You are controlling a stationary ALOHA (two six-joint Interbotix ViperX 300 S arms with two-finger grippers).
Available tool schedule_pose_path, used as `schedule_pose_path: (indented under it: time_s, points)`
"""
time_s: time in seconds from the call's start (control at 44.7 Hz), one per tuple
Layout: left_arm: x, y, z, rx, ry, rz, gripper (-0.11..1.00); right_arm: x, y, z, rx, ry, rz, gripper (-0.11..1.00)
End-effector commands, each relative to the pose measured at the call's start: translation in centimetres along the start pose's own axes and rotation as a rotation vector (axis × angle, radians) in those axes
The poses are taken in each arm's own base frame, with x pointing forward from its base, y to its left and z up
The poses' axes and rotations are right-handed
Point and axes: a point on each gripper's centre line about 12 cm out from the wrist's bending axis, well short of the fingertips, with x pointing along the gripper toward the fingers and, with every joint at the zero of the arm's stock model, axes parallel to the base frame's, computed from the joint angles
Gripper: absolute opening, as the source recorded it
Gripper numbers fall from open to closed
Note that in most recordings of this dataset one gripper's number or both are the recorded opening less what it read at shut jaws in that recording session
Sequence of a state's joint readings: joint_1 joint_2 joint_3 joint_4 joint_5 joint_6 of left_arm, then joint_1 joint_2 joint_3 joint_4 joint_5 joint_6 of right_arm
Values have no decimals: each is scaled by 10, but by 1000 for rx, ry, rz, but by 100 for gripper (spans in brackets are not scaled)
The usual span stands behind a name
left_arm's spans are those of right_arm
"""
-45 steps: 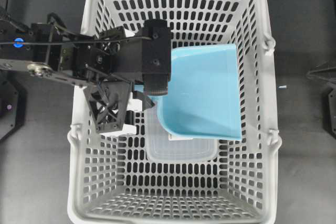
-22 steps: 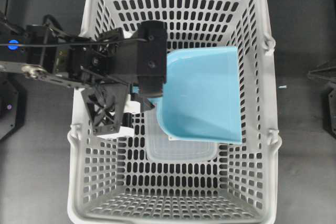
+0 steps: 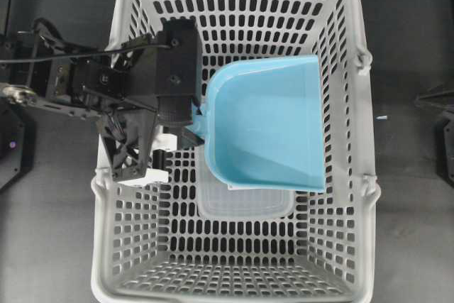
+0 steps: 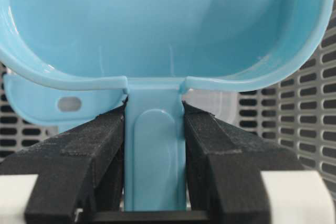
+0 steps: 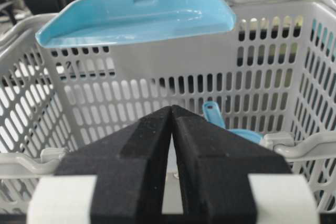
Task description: Pick up the dustpan from the shopping basket with the left arm.
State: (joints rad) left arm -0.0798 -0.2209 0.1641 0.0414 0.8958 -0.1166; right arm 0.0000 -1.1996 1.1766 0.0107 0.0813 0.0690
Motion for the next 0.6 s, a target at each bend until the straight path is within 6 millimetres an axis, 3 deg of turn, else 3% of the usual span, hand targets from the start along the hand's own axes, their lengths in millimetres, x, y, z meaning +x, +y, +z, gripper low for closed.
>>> schedule_pose_path:
  time_s: [0.0,0.582]
  points:
    - [-14,0,6,1,-46,-2,28,1,0,3,5,-6,1,0]
    - [-12,1,5,-1,-37,1,28,1,0,-3,9,11,-1,0]
